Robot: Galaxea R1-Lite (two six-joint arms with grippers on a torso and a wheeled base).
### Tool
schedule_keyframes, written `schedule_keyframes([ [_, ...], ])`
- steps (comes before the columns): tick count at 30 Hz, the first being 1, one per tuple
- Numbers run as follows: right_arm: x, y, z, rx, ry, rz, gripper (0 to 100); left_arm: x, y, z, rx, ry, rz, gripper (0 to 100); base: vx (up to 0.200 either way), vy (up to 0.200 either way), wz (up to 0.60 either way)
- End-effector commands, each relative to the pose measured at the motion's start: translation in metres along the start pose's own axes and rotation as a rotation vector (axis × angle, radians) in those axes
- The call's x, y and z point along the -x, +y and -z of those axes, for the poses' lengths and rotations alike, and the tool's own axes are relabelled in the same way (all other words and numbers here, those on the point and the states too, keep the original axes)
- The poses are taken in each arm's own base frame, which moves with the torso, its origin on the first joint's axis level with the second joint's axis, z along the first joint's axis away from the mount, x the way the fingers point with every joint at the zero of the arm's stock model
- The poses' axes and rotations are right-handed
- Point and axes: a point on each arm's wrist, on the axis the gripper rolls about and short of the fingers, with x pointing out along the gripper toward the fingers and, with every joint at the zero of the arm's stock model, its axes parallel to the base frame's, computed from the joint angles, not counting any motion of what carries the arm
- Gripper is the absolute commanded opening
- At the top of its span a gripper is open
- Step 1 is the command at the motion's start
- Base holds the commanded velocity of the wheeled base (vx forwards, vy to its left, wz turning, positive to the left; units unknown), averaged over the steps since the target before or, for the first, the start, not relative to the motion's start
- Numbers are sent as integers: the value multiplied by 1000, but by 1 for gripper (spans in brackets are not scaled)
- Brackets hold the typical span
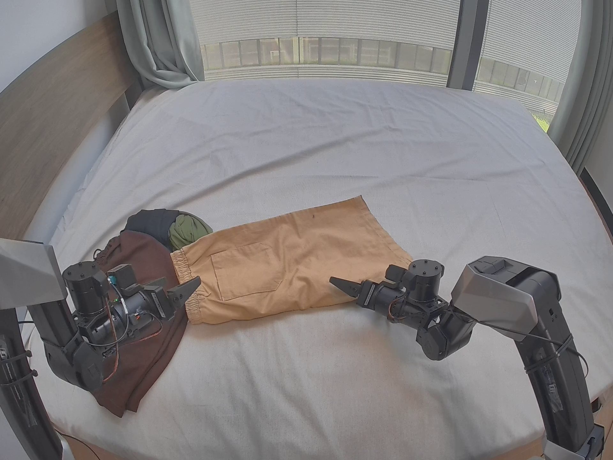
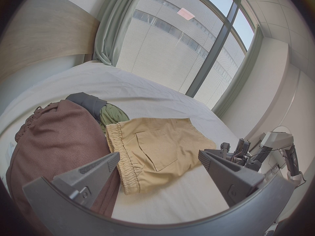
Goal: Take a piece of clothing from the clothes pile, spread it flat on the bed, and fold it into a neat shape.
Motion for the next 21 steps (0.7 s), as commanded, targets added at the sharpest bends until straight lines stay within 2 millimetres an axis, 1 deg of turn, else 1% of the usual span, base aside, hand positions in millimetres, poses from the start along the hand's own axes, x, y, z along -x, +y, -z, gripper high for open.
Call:
schedule_keyframes([
  [1, -3, -2, 1, 2, -9, 1, 100, 0, 0, 0, 0, 0, 0, 100, 0, 0, 0],
  [3, -3, -2, 0, 3, -13, 0, 100, 0, -1, 0, 0, 2, 3, 100, 0, 0, 0],
  [4, -3, -2, 1, 3, -13, 0, 0, -1, -1, 1, -1, 2, 4, 100, 0, 0, 0],
  [13, -3, -3, 2, 1, -12, 2, 0, -1, -1, 1, 0, 5, 5, 100, 0, 0, 0],
  [16, 2, -1, 1, -12, -22, 39, 0, -1, -1, 2, 2, 9, 4, 100, 0, 0, 0],
  [18, 12, 13, -11, -13, -35, 35, 0, -1, -1, 3, 2, 11, 3, 100, 0, 0, 0],
  [20, 20, 20, -15, -13, -29, 39, 0, -1, -1, 3, 3, 12, 3, 100, 0, 0, 0],
  [21, 21, 20, -15, -11, -29, 39, 0, -1, -1, 3, 3, 12, 3, 100, 0, 0, 0],
])
